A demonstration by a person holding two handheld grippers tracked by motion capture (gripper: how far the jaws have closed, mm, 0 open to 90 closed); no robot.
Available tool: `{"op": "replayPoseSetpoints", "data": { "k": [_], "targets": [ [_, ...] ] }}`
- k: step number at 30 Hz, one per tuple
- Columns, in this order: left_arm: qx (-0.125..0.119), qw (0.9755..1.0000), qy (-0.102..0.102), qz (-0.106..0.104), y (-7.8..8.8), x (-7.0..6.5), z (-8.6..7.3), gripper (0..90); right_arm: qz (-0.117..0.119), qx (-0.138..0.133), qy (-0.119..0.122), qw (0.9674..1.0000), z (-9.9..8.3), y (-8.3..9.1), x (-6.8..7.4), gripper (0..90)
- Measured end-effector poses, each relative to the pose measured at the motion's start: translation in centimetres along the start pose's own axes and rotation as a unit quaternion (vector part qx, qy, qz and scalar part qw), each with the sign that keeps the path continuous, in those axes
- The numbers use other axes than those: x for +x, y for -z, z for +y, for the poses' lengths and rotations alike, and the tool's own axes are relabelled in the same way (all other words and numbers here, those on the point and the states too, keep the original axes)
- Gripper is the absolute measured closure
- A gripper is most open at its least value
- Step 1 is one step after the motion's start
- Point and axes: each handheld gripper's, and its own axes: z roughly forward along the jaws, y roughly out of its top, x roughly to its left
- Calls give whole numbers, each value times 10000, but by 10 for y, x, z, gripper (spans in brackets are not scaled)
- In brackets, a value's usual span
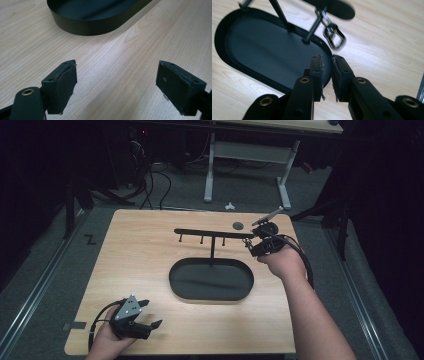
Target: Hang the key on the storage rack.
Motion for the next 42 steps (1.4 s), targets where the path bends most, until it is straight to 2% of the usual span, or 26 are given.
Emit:
{"op": "replayPoseSetpoints", "data": {
  "k": [10, 12, 18, 25, 28, 31, 33, 36, 42],
  "targets": [
    [-11, 10000, -22, 30, 0, -2, 0, 173, 22, -20, -43, 10000, -21, -14, 2, 640],
    [-8, 10000, 2, 19, 0, -1, 0, 173, 19, -6, 10, 10000, -26, -18, 3, 602],
    [28, 10000, -24, 19, -1, -2, 0, 173, 52, -16, -49, 10000, -42, -32, 1, 472],
    [50, 10000, -27, 22, -2, -1, 0, 172, 42, -201, -123, 9997, -63, -44, -1, 336],
    [56, 10000, -21, 7, -2, -1, -1, 172, 91, -279, -93, 9995, -74, -52, 2, 316],
    [56, 10000, -24, 9, -2, -1, -1, 171, 44, -308, -25, 9995, -87, -62, 7, 316],
    [58, 10000, -27, 17, -2, -1, -1, 172, 54, -399, -64, 9992, -97, -69, 10, 308],
    [50, 10000, -31, 27, -3, -1, -1, 172, 17, -606, 29, 9982, -113, -77, 16, 304],
    [64, 10000, -49, 32, -3, -1, -1, 172, 91, -1214, -56, 9925, -145, -89, 26, 299]
  ]
}}
